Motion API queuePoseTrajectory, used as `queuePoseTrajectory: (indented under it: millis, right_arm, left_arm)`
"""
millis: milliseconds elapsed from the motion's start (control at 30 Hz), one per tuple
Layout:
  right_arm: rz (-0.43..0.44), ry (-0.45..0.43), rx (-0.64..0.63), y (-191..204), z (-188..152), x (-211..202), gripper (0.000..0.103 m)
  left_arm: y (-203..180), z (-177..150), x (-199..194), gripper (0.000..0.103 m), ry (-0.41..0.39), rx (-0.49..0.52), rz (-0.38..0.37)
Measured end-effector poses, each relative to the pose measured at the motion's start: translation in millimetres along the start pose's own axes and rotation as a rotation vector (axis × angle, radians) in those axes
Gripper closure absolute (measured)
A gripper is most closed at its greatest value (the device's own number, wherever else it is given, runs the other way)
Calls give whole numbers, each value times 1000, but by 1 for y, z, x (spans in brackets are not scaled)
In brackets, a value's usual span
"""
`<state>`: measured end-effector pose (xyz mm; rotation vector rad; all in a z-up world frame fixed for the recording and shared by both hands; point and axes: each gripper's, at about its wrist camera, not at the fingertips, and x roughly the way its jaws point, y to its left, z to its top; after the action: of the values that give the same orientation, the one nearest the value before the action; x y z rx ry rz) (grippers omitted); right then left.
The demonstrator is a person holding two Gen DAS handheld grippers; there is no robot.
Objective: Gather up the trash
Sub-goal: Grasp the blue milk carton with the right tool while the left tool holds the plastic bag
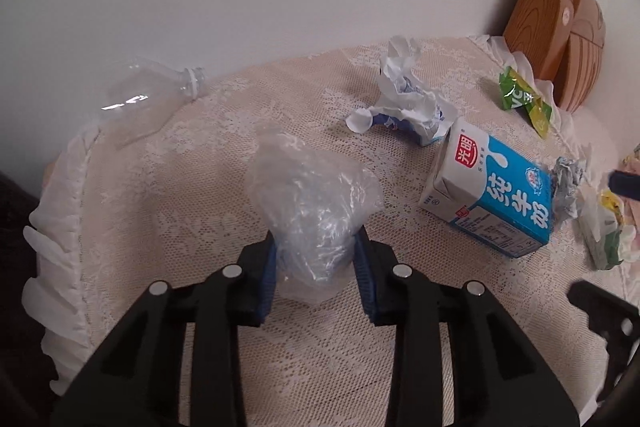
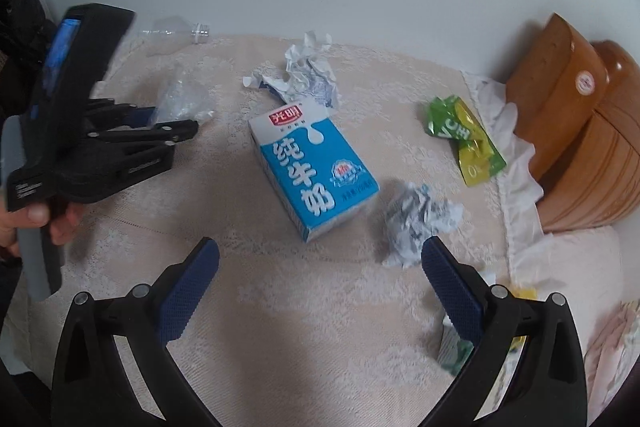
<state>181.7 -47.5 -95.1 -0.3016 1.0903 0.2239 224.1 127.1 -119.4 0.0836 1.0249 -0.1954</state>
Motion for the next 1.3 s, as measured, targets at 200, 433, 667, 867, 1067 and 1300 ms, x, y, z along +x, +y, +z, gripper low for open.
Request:
queuePoseTrajectory:
  millis: [200, 433, 667, 867, 1067, 1300]
  right_arm:
    - [15, 105, -63, -5, 37, 57, 3]
    - [110, 158, -23, -8, 49, 81, 18]
    - [161, 143, 104, -6, 31, 62, 26]
    - [241, 35, 305, -13, -31, 4, 27]
    - [238, 0, 507, -15, -116, -45, 30]
    - [173, 59, 581, -16, -191, -70, 33]
  left_arm:
    - [13, -15, -35, 70, -33, -12, 3]
    - [25, -37, -49, 70, -16, -60, 0]
    - [20, -56, -55, 70, 13, -56, -7]
    - [-2, -77, -75, 70, 18, 0, -62]
    - [-44, -114, -87, 70, 76, 100, -118]
    - [-89, -159, -102, 70, 146, 206, -183]
